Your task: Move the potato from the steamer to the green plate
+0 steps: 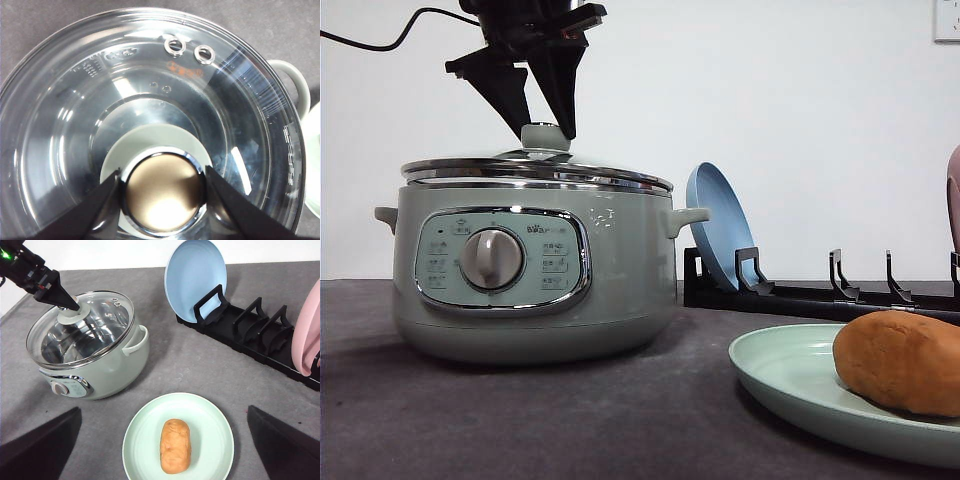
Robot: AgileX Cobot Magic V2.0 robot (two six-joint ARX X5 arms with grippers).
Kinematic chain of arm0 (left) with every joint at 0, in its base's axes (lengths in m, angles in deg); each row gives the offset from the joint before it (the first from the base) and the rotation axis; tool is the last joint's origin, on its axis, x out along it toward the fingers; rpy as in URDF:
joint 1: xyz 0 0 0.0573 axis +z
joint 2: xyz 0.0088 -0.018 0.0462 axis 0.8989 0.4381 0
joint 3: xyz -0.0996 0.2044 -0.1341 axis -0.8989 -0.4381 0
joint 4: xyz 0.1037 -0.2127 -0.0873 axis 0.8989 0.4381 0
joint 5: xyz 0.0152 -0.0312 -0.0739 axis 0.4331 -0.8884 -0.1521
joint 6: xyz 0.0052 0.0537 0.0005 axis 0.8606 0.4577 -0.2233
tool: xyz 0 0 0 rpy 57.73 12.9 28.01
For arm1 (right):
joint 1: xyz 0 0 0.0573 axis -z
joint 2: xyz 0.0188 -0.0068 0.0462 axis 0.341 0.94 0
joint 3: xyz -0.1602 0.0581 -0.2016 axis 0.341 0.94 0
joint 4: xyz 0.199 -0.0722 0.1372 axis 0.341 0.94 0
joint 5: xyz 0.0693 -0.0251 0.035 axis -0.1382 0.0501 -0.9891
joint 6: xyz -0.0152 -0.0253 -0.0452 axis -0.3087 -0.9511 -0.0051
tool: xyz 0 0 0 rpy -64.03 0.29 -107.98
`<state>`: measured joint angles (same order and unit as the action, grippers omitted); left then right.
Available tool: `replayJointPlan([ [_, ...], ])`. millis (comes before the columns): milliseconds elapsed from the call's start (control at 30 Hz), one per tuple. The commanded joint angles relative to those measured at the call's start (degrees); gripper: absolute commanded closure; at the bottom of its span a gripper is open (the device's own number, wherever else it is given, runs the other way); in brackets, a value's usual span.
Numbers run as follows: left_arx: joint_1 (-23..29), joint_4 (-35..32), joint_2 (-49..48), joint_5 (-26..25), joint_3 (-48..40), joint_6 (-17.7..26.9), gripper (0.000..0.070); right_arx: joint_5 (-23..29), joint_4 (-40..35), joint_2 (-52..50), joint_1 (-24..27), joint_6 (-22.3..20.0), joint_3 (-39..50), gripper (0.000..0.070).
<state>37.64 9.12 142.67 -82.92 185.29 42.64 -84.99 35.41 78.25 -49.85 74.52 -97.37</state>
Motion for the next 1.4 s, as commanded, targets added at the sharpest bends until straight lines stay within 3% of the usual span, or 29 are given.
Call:
replayJointPlan([
  [0,-0.6,-1.6,1.0,-0.9,1.6,0.9,0.07,0.1,-0.4,0.2,-0.3,0.6,-0.9,0.0],
  [633,-0.6,1.6,3.0,-0.9,1.6,0.9,0.0686,0.1,-0.4,0.2,-0.3,0.6,-0.9,0.0],
  [700,-0.6,1.5,3.0,-0.9,1.6,0.9,0.0595,0.1,-0.4,0.2,-0.3,0.6,-0.9,0.0],
  [867,-0.1,1.3,2.8,-0.9,1.7,0.5,0.0164,0.1,-0.4,0.2,-0.3,0.6,-0.9,0.0],
  [933,0.2,1.3,2.7,-0.9,1.7,0.2,0.007,0.1,-0.4,0.2,-0.3,0.5,-0.9,0.0],
  [1367,1.2,2.3,-5.8,-0.9,1.7,-1.7,0.0051,0.1,-0.4,0.2,-0.3,-0.2,-0.9,0.0],
])
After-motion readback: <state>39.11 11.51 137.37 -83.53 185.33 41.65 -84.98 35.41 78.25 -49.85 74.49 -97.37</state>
